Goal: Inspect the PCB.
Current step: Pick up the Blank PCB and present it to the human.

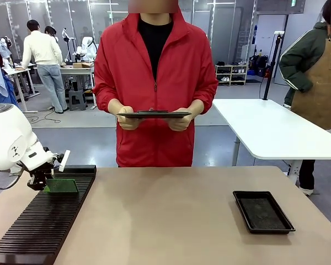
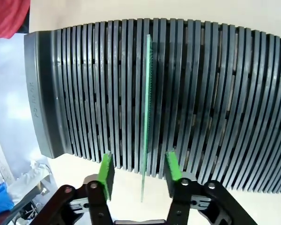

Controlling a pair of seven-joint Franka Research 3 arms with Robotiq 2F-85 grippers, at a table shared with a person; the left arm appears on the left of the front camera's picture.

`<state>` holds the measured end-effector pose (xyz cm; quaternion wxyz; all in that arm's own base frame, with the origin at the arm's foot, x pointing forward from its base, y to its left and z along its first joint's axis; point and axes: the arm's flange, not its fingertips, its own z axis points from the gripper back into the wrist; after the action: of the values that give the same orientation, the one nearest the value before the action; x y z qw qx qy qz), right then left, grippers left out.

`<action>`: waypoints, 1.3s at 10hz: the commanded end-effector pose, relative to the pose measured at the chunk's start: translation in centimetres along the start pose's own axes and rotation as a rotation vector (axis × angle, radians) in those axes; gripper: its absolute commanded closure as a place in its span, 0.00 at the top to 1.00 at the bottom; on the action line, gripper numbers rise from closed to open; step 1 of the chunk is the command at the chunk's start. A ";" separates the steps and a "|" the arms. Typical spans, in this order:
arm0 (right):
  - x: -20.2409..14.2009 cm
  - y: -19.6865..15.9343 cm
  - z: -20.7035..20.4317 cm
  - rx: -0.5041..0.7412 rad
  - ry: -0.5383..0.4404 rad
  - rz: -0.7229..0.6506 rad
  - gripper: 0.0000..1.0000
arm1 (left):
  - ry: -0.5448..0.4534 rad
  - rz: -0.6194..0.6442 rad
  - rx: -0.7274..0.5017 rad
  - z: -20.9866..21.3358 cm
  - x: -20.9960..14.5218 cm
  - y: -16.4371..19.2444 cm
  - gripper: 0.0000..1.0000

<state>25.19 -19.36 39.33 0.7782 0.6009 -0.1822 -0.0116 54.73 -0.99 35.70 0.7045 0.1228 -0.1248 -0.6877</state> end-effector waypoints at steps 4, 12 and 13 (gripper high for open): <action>0.0 0.1 0.1 0.007 -0.003 0.002 1.00 | -0.056 -0.015 -0.033 -0.3 -0.9 1.0 0.00; 0.0 0.1 0.1 0.007 -0.003 0.002 1.00 | -0.073 0.088 -0.055 6.2 -0.8 0.6 0.00; 0.0 0.1 0.1 0.007 -0.003 0.002 1.00 | -0.110 0.124 -0.037 7.9 -1.2 0.1 0.00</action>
<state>25.20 -19.35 39.33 0.7782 0.6009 -0.1820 -0.0115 53.45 -0.31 41.82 0.7265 0.0837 -0.1395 -0.6676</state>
